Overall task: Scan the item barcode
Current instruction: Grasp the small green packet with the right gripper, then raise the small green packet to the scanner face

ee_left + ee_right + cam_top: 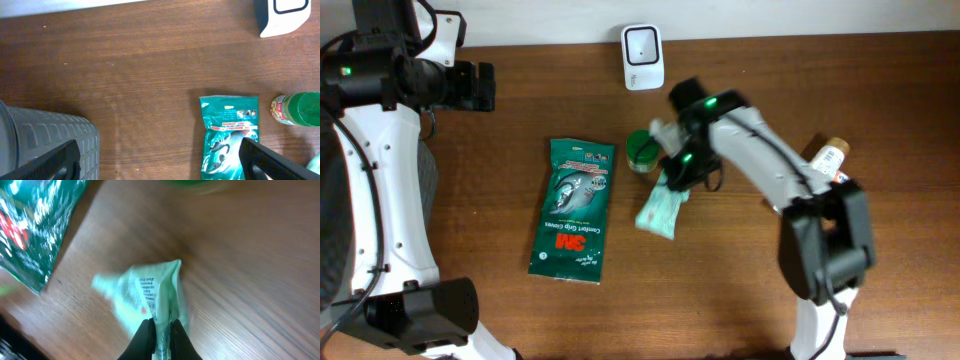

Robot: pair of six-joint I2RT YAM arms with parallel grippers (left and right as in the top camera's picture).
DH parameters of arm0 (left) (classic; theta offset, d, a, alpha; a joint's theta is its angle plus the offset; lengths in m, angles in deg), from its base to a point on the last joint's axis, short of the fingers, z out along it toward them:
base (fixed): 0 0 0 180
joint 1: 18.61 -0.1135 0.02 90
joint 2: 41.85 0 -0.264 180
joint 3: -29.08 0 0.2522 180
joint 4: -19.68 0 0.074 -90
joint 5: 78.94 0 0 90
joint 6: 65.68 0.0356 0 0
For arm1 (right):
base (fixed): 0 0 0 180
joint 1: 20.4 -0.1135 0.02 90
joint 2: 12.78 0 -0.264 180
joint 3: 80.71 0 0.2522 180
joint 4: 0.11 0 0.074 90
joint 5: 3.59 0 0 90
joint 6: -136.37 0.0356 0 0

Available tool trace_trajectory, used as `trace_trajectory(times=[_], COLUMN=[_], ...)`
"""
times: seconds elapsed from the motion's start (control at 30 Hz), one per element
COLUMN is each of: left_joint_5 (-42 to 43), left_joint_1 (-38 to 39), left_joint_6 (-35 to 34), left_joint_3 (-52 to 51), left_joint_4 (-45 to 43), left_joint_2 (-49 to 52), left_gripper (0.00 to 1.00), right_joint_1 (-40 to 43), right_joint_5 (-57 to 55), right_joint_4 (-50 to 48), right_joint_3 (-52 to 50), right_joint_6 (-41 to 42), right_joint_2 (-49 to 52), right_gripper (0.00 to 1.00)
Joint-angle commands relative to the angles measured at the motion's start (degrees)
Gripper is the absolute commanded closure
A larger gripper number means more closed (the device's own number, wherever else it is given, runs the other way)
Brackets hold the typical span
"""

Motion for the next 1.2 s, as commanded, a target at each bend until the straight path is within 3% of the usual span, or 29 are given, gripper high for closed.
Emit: trace_trajectory(times=[0.0,0.13,0.17,0.2,0.3,0.33,0.4,0.47,0.53,0.6,0.63,0.67,0.77,0.93,1.1,1.17], left_joint_5=[0.4,0.4,0.4,0.4,0.4,0.4,0.4,0.4,0.4,0.4,0.4,0.4,0.4,0.4,0.4,0.4], left_joint_1=[-0.4,-0.4,-0.4,-0.4,-0.4,-0.4,-0.4,-0.4,-0.4,-0.4,-0.4,-0.4,-0.4,-0.4,-0.4,-0.4], left_joint_6=[0.9,0.9,0.9,0.9,0.9,0.9,0.9,0.9,0.9,0.9,0.9,0.9,0.9,0.9,0.9,0.9], left_joint_3=[0.2,0.2,0.2,0.2,0.2,0.2,0.2,0.2,0.2,0.2,0.2,0.2,0.2,0.2,0.2,0.2], left_joint_4=[-0.1,-0.1,-0.1,0.1,0.1,0.1,0.1,0.1,0.1,0.1,0.1,0.1,0.1,0.1,0.1,0.1], left_joint_2=[-0.4,-0.4,-0.4,-0.4,-0.4,-0.4,-0.4,-0.4,-0.4,-0.4,-0.4,-0.4,-0.4,-0.4,-0.4,-0.4], left_gripper=[0.01,0.01,0.01,0.01,0.01,0.01,0.01,0.01,0.01,0.01,0.01,0.01,0.01,0.01,0.01,0.01], right_joint_1=[8.0,11.6,11.8,12.8,16.6,17.8,17.7,17.8,17.7,17.7,17.8,17.8,18.3,20.0,19.9,16.8], right_joint_5=[-1.6,-4.8,-4.8,-4.7,-4.1,-1.6,3.9,9.1,13.3,13.0,12.8,12.8,13.2,13.0,12.8,3.3], right_joint_4=[1.8,0.4,-0.4,-1.6,-6.5,-10.5,-13.5,-16.2,-17.2,-17.0,-16.1,-15.9,-14.7,-8.1,-10.1,-11.8], right_joint_3=[2.1,-8.0,-8.8,-7.3,-4.4,-4.4,-4.4,-4.4,-4.4,-4.5,-4.5,-4.5,-3.6,-0.2,-0.2,1.4], right_joint_6=[10.6,20.5,20.6,20.7,26.1,29.3,29.4,29.8,29.9,31.3,31.3,31.3,25.4,9.9,9.0,14.1], right_joint_2=[-5.9,-4.5,-4.5,-4.5,-4.5,-3.1,1.0,6.1,10.0,12.3,12.5,12.4,8.7,-16.3,-29.1,-29.9], right_gripper=[0.96,0.96,0.91,0.59,0.09,0.01,0.2,0.23,0.37,0.63,0.82,0.93,0.96,0.96,0.96,0.96])
